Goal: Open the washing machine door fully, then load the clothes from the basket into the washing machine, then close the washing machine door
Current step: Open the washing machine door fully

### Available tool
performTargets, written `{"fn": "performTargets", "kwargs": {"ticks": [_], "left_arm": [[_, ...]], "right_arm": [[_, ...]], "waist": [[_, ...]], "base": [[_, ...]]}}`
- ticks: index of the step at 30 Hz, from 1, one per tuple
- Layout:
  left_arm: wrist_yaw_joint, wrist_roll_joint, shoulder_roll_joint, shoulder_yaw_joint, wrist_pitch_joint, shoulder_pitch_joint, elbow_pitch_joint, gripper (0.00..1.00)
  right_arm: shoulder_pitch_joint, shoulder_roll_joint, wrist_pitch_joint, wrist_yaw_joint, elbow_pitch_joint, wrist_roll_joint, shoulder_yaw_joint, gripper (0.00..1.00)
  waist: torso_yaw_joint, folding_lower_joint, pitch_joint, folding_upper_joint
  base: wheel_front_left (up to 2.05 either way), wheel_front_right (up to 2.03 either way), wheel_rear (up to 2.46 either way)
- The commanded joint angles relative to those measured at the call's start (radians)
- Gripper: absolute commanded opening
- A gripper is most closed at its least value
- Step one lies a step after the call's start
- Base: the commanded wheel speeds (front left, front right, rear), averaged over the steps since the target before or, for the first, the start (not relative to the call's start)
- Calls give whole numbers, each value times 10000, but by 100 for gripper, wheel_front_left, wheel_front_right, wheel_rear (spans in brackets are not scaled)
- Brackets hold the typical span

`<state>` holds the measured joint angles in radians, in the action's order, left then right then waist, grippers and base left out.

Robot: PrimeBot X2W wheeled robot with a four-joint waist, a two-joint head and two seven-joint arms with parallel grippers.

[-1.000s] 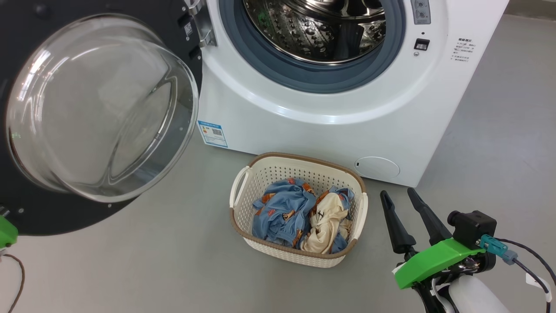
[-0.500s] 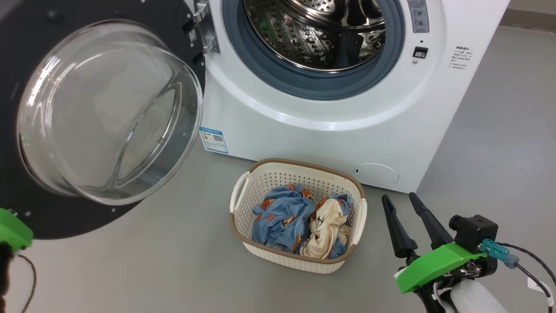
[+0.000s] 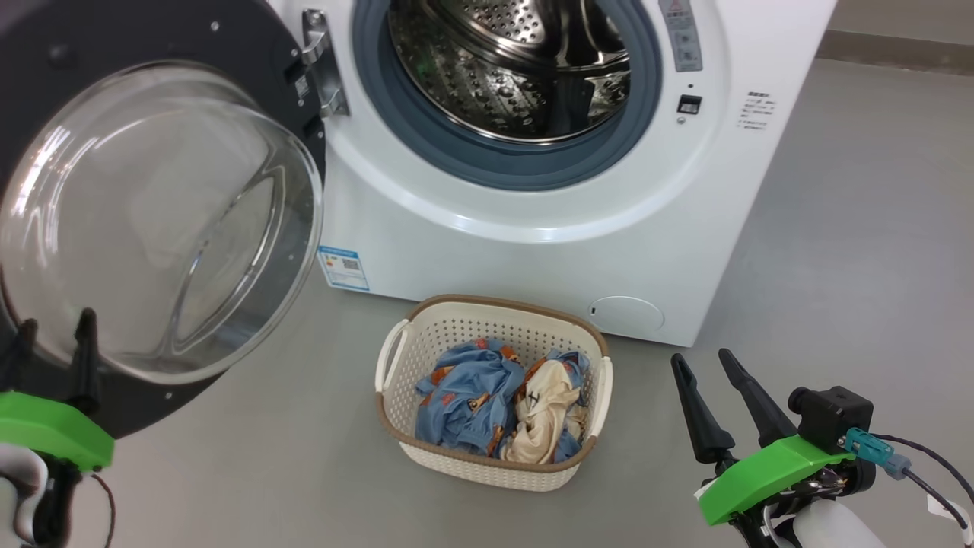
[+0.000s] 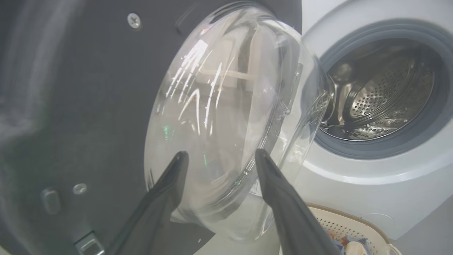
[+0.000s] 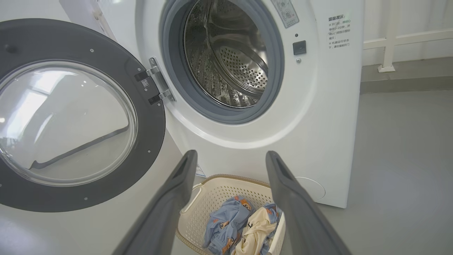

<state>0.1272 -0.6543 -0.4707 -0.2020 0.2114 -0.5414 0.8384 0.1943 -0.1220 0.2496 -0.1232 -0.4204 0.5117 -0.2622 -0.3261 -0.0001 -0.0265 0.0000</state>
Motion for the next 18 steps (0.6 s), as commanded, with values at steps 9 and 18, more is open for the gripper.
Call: {"fn": "performTargets", "kwargs": {"ticks": [9,18], "left_arm": [[-352,-333,-169,310,105,1039,-2022,100],[-1001,-488,-4,415,119,2426,-3937,100]], "right_arm": [[-65,-175,122,-75,345,201,-404,100],[-87,-306,122,-75,348,306,-898,100]], "waist": [[918,1,312,0],[1875,1,483,0]], "base": [[0,0,0],[0,0,0]]}}
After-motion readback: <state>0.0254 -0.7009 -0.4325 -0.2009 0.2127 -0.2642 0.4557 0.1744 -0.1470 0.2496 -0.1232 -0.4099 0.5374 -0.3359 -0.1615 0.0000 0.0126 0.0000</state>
